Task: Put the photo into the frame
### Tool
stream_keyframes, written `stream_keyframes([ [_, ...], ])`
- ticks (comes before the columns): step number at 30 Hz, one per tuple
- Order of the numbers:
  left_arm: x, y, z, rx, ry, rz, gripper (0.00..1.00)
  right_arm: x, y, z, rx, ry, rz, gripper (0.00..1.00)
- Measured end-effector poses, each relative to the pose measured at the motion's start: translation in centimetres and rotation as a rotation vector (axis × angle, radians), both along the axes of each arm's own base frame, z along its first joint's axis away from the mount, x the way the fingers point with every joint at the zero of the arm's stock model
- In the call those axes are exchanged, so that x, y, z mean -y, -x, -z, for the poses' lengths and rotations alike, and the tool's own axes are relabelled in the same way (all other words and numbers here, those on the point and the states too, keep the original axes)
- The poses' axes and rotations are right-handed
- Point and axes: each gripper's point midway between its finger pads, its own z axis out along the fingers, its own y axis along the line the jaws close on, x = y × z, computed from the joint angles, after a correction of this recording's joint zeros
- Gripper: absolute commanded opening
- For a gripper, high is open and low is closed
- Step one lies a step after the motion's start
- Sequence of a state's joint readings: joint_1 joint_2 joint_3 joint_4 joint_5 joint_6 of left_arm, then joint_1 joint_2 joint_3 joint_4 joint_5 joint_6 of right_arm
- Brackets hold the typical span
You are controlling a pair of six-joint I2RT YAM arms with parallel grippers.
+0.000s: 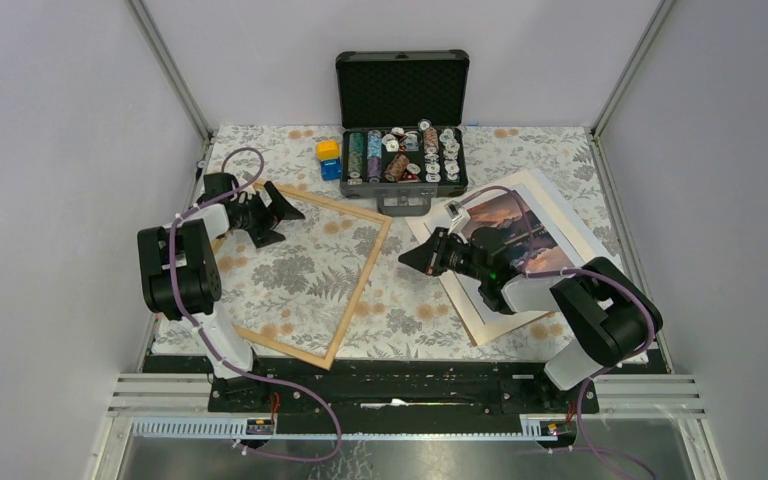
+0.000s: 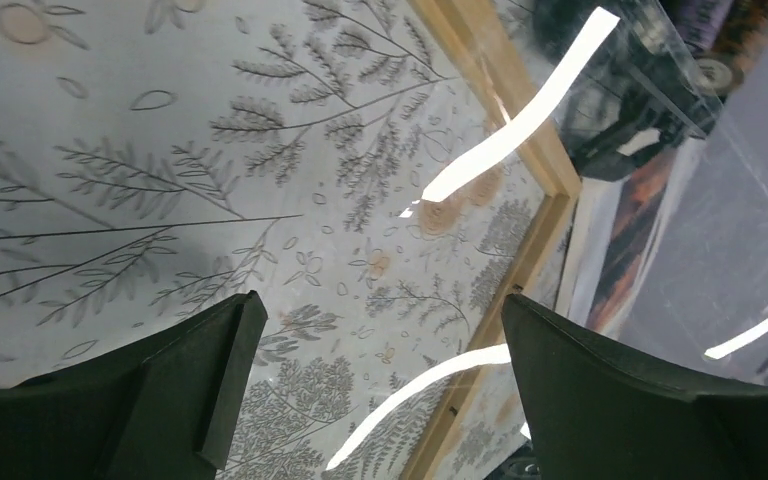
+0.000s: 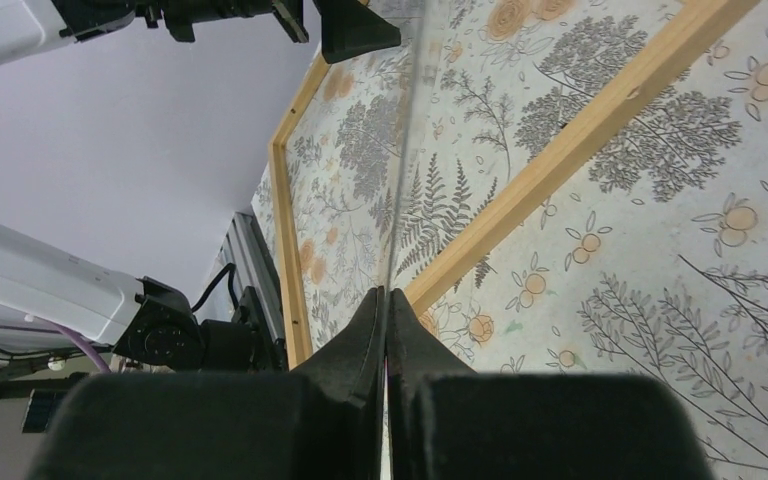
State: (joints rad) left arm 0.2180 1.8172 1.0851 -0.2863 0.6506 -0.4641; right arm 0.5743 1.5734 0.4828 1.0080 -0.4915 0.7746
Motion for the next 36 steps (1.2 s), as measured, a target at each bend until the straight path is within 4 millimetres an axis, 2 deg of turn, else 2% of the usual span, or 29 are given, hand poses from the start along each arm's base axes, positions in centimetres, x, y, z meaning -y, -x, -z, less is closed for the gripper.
stream_keyframes([
  [6,1.4,0.9,0.0,0.015,0.080,0.044,0.99,0.5,-0.3,0.0,-0.007,-0.012,0.019,0.00],
  [15,0.9,0.8,-0.1,0.005,0.048,0.024,0.99,0.6,-0.4,-0.5,-0.001,-0.038,0.025,0.00],
  [21,0.3,-2.1,-2.2,0.077,0.029,0.043,0.99,0.5,-0.4,-0.9,0.009,-0.060,0.010,0.00],
  [27,0.8,-1.8,0.6,-0.012,0.087,0.034,0.99,0.4,-0.4,-1.0,0.011,-0.067,0.009,0.00],
  [32,1.4,-1.8,0.3,-0.006,0.133,0.049,0.99,0.4,-0.4,-1.1,0.009,-0.069,0.010,0.00],
  [36,2.1,-0.5,0.4,-0.012,0.171,0.071,0.99,0.4,-0.4,-1.1,0.009,-0.073,0.009,0.00],
])
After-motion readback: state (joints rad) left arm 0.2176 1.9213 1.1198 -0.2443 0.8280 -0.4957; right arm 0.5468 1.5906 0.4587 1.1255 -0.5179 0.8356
